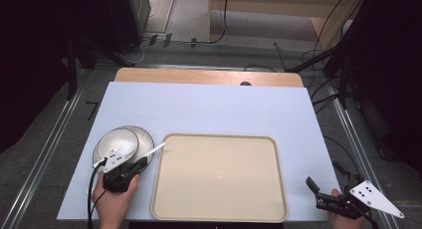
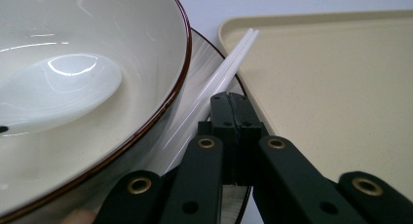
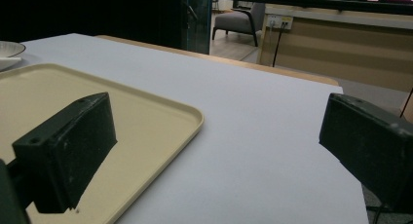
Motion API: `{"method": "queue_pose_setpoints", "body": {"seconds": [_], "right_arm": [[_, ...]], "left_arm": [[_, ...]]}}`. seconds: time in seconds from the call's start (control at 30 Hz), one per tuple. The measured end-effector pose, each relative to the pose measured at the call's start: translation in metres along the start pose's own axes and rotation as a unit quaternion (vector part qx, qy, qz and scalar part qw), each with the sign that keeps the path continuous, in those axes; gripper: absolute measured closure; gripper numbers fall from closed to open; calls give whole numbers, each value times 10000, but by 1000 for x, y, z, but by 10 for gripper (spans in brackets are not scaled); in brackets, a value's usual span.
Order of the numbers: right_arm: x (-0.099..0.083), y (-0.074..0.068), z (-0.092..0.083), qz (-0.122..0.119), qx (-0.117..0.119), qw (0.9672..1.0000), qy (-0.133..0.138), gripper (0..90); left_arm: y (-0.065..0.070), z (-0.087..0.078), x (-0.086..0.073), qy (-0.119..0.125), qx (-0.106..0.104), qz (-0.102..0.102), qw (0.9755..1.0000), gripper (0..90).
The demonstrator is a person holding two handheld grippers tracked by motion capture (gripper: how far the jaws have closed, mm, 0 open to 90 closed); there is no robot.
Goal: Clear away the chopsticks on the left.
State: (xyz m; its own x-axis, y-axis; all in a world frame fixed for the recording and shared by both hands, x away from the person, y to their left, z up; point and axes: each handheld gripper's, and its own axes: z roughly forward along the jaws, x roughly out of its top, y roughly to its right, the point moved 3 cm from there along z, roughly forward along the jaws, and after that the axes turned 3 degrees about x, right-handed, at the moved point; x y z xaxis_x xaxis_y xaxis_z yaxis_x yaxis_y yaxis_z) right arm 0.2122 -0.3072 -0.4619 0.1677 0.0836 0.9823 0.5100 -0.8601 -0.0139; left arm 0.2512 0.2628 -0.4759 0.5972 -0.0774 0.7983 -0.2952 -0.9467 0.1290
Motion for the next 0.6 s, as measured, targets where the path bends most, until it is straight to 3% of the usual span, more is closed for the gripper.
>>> {"method": "queue_pose_setpoints", "body": {"seconds": [0.4,0.6], "right_arm": [[0,0,0,3,2,10000,-5,2],[0,1,-2,-6,-3,10000,25,2]], "left_arm": [[2,5,2,37,126,-113,9999,900],[5,-7,4,30,-159,-46,9999,889]]}}
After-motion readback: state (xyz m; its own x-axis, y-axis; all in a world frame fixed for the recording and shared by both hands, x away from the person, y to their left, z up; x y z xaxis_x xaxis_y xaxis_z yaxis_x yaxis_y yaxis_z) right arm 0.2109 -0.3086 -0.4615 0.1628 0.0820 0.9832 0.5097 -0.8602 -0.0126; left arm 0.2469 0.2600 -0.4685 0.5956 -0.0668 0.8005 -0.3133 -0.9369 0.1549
